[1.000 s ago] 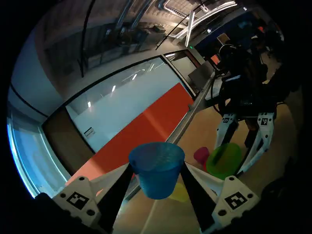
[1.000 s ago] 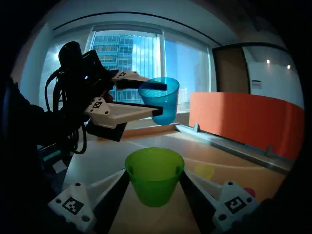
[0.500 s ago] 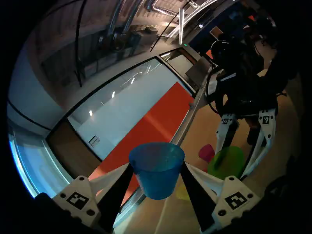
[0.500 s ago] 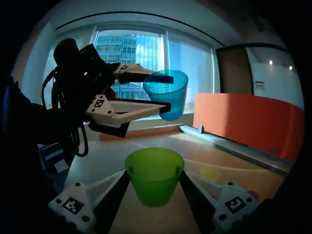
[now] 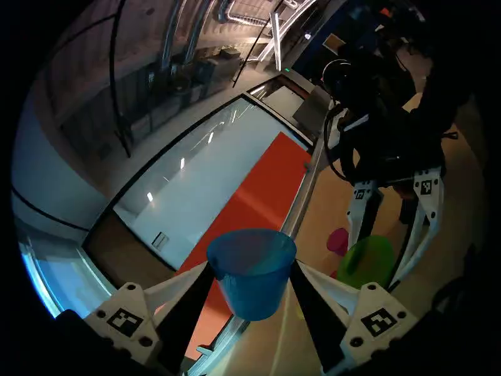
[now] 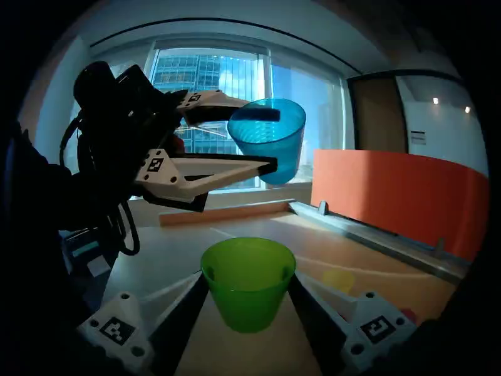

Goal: Pour water

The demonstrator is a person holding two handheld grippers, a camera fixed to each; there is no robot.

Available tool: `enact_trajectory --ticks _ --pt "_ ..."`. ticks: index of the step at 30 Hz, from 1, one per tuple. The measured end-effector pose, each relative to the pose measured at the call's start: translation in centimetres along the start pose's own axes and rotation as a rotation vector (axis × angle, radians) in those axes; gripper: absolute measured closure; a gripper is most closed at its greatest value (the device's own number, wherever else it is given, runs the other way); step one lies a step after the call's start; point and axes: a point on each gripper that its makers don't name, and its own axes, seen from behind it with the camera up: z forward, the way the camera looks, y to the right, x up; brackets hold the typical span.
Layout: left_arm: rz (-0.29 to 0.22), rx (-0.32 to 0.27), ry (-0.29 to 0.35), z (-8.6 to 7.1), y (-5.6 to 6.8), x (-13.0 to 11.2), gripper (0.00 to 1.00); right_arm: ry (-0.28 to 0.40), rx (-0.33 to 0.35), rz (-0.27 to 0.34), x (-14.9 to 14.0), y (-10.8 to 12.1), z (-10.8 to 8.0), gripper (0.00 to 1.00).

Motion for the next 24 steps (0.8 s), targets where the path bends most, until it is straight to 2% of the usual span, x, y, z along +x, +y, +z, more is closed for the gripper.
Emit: enact_trajectory --ticks 14,24 --pt "0.107 0.023 0.002 -0.55 -0.06 0.64 0.16 0.003 -0.014 -0.006 0.38 0.69 0.02 0.12" --pt "0.153 0.035 0.004 -0.69 0.03 0.80 0.16 0.001 -0.016 -0.007 0.37 0.80 0.17 0.12"
